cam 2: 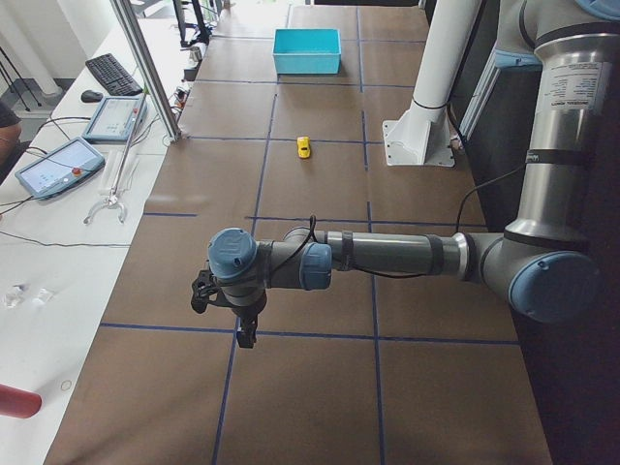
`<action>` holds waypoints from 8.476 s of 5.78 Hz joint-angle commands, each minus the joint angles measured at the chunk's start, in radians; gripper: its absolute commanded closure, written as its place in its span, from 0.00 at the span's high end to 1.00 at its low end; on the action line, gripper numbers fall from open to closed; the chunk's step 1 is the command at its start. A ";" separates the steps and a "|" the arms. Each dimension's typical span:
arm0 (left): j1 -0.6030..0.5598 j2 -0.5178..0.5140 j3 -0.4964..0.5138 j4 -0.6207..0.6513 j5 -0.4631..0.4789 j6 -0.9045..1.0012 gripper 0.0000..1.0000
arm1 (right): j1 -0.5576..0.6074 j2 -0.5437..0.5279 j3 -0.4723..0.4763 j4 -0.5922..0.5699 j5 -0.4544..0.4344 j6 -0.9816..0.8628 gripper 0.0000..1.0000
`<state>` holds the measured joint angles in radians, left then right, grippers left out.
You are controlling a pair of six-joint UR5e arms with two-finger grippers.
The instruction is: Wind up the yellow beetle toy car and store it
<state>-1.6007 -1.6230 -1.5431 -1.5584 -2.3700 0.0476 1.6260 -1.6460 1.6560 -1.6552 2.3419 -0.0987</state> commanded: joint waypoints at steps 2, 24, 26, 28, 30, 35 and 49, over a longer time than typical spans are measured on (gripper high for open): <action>0.001 -0.003 -0.008 -0.003 0.002 -0.003 1.00 | 0.000 -0.001 -0.002 0.000 -0.001 -0.001 1.00; 0.917 -0.487 -0.261 -0.014 0.206 -0.005 1.00 | -0.002 0.002 0.019 0.003 0.000 -0.009 1.00; 0.982 -0.733 -0.086 -0.011 0.258 0.005 1.00 | -0.002 0.002 0.019 0.003 0.000 -0.007 1.00; 1.054 -0.918 0.116 0.007 0.349 0.056 1.00 | -0.002 0.002 0.019 0.003 0.000 -0.006 1.00; 1.119 -0.994 0.164 0.171 0.526 0.373 1.00 | -0.002 0.002 0.019 0.003 -0.001 -0.006 1.00; 1.114 -0.977 0.224 0.223 0.609 0.465 1.00 | -0.002 0.000 0.018 0.003 -0.001 -0.004 1.00; 1.111 -0.953 0.297 -0.204 0.437 0.301 0.00 | -0.002 0.000 0.016 0.003 -0.003 -0.003 1.00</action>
<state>-0.4865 -2.5766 -1.2461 -1.7003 -1.9110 0.3983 1.6245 -1.6455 1.6722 -1.6521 2.3393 -0.1012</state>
